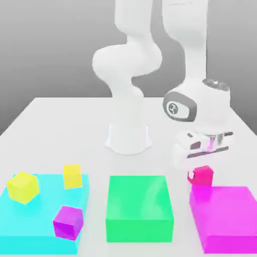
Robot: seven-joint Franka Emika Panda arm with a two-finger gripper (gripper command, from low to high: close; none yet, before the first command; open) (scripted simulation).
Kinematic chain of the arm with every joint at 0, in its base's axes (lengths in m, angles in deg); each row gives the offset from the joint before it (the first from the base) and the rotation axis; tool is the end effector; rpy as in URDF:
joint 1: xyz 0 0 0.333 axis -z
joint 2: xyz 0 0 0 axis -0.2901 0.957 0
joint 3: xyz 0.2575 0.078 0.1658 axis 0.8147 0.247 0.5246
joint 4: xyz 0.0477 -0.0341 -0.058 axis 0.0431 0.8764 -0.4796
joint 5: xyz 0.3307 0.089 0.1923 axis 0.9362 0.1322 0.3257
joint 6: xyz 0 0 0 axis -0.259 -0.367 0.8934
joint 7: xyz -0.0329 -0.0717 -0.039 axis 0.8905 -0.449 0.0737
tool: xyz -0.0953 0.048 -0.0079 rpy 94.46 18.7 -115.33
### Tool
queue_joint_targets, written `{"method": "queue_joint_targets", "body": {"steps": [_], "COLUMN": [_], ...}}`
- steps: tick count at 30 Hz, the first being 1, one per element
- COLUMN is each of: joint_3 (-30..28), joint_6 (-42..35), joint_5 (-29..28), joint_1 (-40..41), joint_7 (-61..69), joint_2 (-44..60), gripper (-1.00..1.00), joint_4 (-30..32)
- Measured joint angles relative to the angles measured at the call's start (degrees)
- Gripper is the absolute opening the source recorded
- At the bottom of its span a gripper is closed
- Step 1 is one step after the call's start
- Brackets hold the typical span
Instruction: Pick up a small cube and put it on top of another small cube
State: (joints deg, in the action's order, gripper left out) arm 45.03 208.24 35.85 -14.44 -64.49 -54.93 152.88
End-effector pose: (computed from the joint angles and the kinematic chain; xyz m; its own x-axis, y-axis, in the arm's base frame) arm 0.2396 0.2259 0.1700 0.9020 -0.4317 0.0013 -0.4317 -0.9020 -0.0005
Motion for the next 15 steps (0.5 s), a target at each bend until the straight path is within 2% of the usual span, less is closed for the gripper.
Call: {"method": "queue_joint_targets", "body": {"steps": [2,4,15], "joint_3": [0.0,-1.5,-15.2], "joint_6": [-3.4,-6.7,-23.4], "joint_5": [4.7,6.5,5.1], "joint_1": [-1.9,-1.0,21.9], "joint_7": [3.3,5.4,20.1], "joint_2": [-4.2,-7.0,-5.1], "gripper": [-1.00,-1.00,-1.00], "joint_4": [0.7,0.1,-18.4]}}
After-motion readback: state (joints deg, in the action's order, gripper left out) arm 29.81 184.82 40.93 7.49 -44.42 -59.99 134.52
